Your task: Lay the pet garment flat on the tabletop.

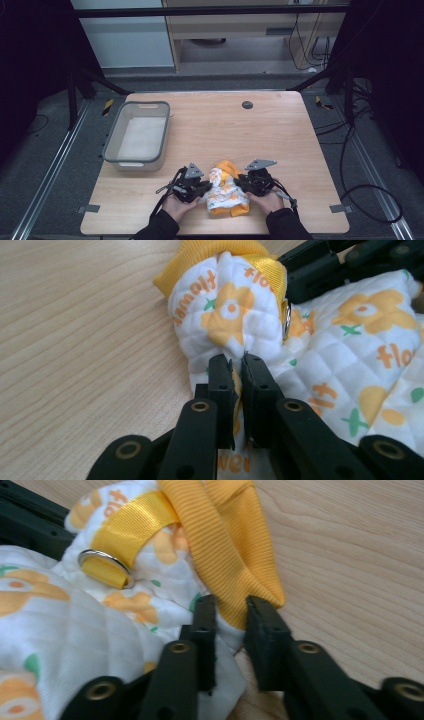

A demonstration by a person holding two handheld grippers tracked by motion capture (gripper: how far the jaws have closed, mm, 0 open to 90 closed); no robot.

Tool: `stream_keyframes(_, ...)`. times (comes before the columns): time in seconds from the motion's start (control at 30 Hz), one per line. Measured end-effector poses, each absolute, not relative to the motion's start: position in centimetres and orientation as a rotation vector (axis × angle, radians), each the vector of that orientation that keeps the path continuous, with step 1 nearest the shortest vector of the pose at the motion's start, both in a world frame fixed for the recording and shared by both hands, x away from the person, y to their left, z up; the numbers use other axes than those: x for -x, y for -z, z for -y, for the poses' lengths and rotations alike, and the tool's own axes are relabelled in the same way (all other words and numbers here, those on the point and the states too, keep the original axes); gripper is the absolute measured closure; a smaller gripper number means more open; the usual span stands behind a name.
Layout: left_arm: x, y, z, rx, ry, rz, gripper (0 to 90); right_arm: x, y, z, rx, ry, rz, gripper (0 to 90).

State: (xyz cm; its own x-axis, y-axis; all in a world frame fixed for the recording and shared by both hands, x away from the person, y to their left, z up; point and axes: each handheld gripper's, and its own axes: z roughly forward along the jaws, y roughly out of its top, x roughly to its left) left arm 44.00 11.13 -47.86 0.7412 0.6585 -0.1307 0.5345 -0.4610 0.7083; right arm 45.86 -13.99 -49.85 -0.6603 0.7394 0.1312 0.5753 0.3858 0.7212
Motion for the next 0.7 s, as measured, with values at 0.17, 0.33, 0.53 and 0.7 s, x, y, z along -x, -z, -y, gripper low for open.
stream_keyframes(0.17, -44.0, 47.7, -11.2, -2.164, -0.212, -0.892, 84.1, -46.0, 49.7, 13.9, -1.159, -1.115, -2.438, 86.1)
stream_keyframes(0.33, -44.0, 46.8, -11.9, -2.115, -0.225, -0.895, 84.1, -45.8, 48.4, 14.6, -1.154, -1.204, -2.357, 86.3)
stream_keyframes(0.53, -43.7, 45.6, -12.2, -2.066, -0.246, -0.874, 84.1, -45.0, 46.5, 16.1, -1.121, -1.324, -2.261, 86.2)
stream_keyframes(0.7, -43.4, 44.8, -12.2, -2.04, -0.26, -0.856, 84.1, -44.8, 45.4, 16.7, -1.084, -1.376, -2.216, 86.3)
